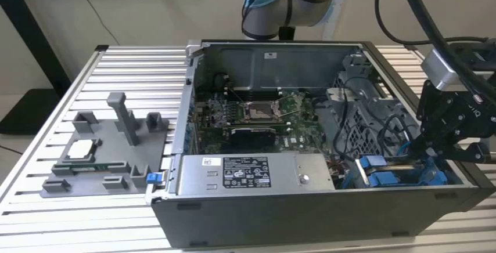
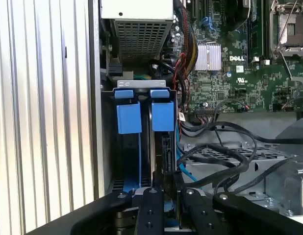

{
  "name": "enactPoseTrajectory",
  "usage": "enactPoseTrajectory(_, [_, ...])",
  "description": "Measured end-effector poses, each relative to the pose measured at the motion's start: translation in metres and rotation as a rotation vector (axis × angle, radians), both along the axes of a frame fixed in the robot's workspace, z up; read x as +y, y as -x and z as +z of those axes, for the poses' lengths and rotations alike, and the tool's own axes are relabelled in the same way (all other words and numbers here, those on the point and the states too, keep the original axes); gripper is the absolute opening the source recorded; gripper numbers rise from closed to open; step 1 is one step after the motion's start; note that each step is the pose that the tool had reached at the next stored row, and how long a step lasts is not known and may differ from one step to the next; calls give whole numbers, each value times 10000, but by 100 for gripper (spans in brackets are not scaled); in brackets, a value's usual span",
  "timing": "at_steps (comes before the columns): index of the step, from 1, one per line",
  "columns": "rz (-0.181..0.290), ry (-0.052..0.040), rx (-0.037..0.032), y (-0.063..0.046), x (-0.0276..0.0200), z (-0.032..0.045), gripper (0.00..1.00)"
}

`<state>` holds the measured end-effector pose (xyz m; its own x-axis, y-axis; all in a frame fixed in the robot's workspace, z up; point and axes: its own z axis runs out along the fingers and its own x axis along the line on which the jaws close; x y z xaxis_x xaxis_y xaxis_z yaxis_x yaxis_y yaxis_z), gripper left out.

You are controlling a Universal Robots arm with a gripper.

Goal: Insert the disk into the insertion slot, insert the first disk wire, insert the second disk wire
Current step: 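Insert the first disk wire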

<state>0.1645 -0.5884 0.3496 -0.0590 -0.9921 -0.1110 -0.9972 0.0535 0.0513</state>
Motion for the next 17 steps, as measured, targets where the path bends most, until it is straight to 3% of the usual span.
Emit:
enactPoseTrajectory(4, [5,0,-41,8,46,-30,0])
enactPoseTrajectory(10, [68,-2,-204,17,54,-82,0])
enactPoseTrajectory(17, [231,-5,-301,45,56,-99,0])
